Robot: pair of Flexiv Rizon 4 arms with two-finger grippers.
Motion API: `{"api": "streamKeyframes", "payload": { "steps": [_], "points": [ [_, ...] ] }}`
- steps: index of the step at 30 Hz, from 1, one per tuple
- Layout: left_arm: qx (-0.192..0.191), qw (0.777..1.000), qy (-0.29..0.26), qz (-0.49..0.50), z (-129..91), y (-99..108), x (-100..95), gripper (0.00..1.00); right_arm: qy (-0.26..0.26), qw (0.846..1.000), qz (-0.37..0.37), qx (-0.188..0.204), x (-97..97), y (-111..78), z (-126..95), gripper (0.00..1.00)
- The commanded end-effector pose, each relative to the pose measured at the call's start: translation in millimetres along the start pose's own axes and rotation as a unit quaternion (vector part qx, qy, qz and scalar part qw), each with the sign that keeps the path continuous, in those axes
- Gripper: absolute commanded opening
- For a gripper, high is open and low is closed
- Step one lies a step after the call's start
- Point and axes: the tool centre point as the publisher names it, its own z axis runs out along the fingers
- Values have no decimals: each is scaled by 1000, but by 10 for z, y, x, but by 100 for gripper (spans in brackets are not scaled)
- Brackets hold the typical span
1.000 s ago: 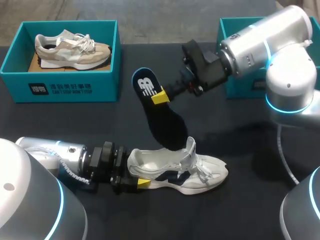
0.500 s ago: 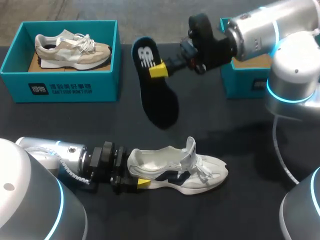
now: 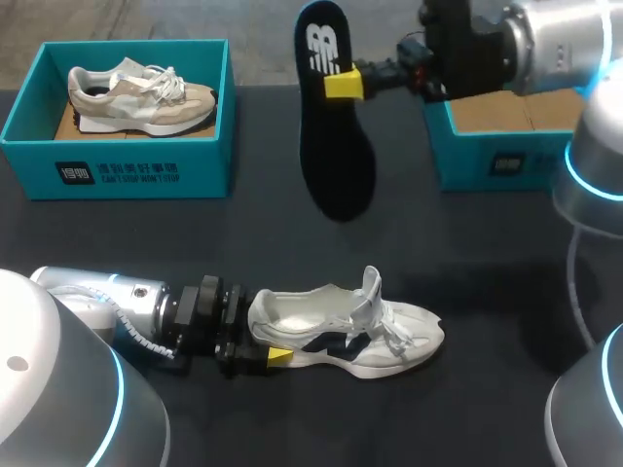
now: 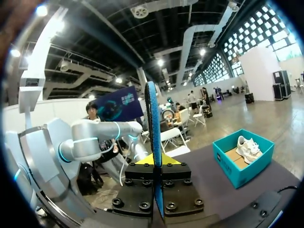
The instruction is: Take the shoe out of the shoebox, open the shoe tongue, remove and reinsert the insole, then place the shoe into the shoebox
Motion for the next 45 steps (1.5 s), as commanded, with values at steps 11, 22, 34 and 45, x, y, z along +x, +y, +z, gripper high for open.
{"api": "streamKeyframes", "payload": {
  "steps": [11,22,34,45],
  "points": [
    [0,1000,0,0,6,1,1,0,-43,999,24,-12,162,-32,-131,0],
    [0,1000,0,0,6,1,1,0,-89,994,63,-32,563,78,-726,0],
    [0,1000,0,0,6,1,1,0,-106,987,110,-52,787,-6,-947,0],
    [0,1000,0,0,6,1,1,0,-103,984,134,-48,827,-77,-997,0]
  ]
}}
